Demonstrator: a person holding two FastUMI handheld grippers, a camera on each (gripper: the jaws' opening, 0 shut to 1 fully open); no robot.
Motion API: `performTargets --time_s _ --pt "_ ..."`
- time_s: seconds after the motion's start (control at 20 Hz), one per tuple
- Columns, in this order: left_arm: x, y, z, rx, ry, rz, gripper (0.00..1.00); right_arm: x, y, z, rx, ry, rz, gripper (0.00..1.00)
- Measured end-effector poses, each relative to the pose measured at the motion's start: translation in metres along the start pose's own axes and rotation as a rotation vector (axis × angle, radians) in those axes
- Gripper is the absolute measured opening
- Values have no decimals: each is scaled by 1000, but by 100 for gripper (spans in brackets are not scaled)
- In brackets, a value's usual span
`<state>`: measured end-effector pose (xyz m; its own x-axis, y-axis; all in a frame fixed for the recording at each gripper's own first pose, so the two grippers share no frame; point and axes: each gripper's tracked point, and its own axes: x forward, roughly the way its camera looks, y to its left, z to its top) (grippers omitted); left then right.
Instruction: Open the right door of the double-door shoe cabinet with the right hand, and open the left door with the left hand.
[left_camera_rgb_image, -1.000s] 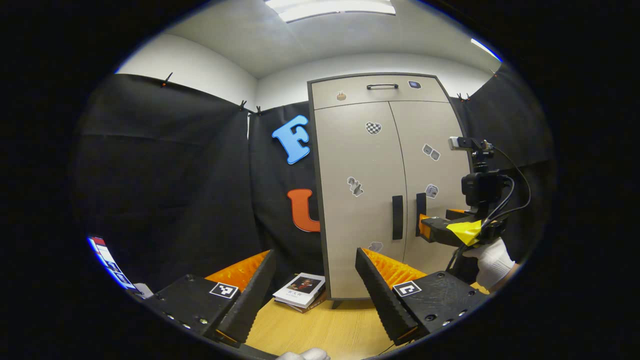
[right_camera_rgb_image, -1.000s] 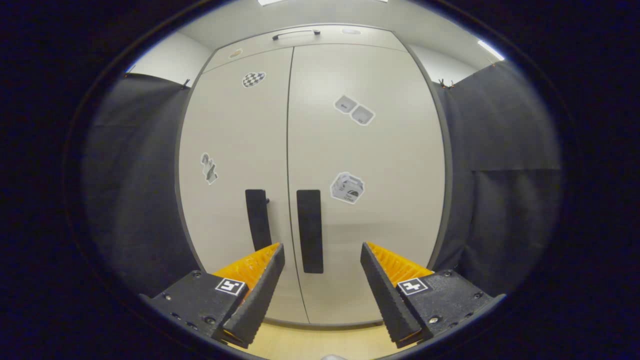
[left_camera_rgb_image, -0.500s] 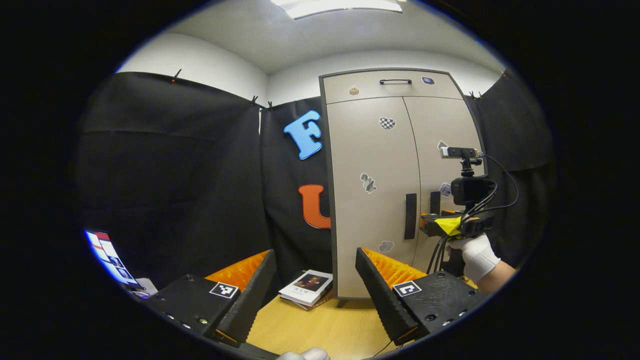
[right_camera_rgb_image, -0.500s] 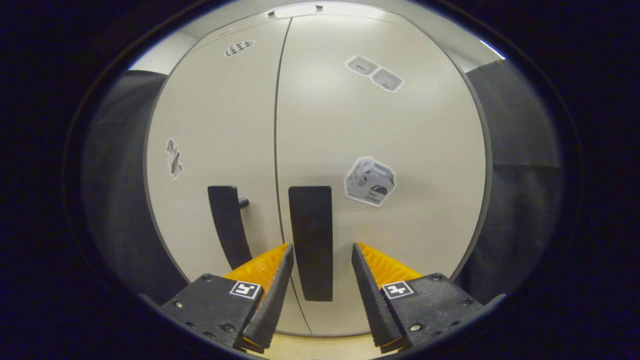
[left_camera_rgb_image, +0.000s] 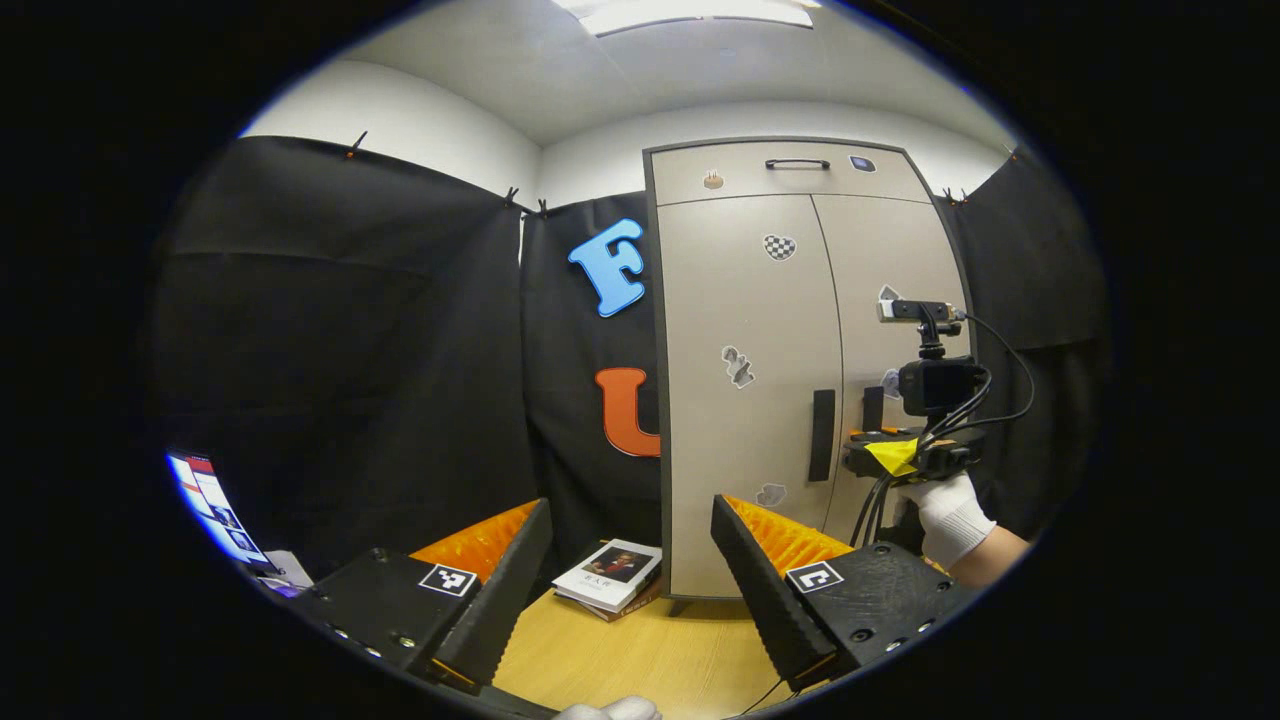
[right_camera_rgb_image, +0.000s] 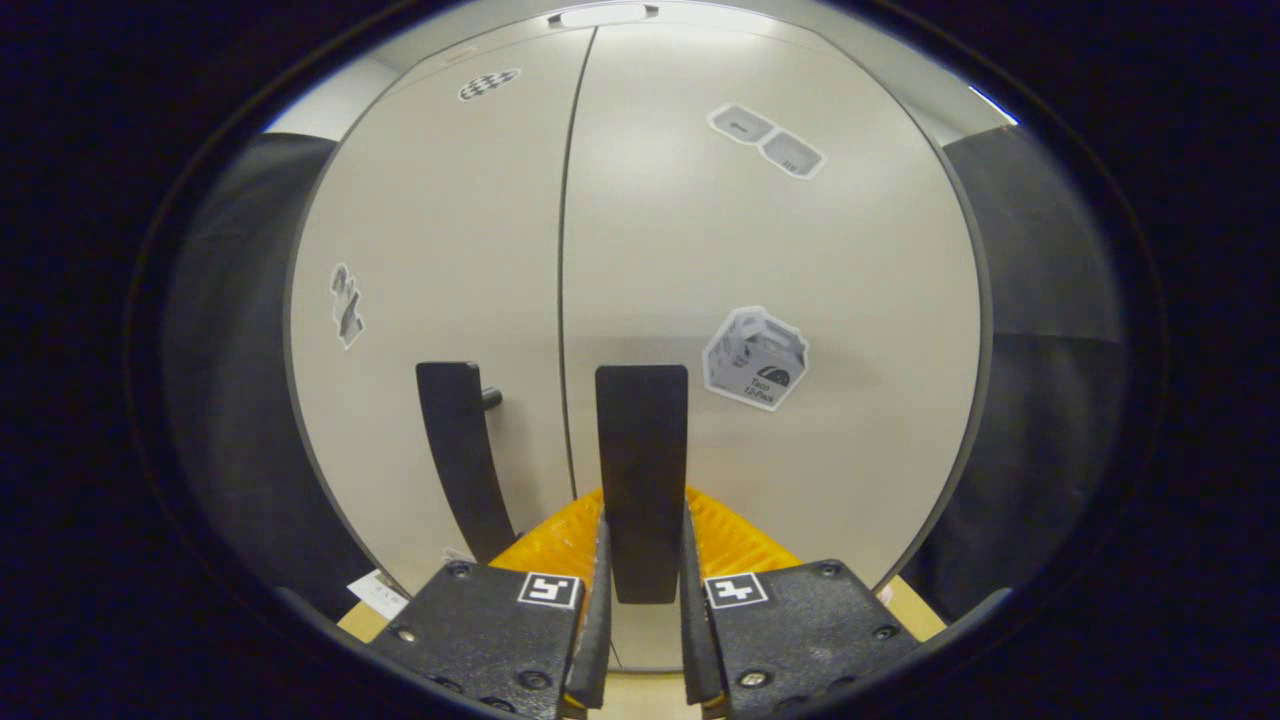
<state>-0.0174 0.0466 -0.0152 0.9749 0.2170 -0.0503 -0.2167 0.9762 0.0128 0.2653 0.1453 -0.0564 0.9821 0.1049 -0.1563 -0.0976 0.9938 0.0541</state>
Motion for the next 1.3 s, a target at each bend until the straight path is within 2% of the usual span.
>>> performTargets --time_s 0.25,0.65,1.3 --pt "-6 1 -5 -7 5 -24 96 -13 -2 2 1 9 25 27" --pt "-25 0 -8 -24 -1 -76 96 -31 -10 2 -4 4 29 28" --pt "-53 -12 -16 -39 3 -166 96 -50 -26 1 11 5 14 24"
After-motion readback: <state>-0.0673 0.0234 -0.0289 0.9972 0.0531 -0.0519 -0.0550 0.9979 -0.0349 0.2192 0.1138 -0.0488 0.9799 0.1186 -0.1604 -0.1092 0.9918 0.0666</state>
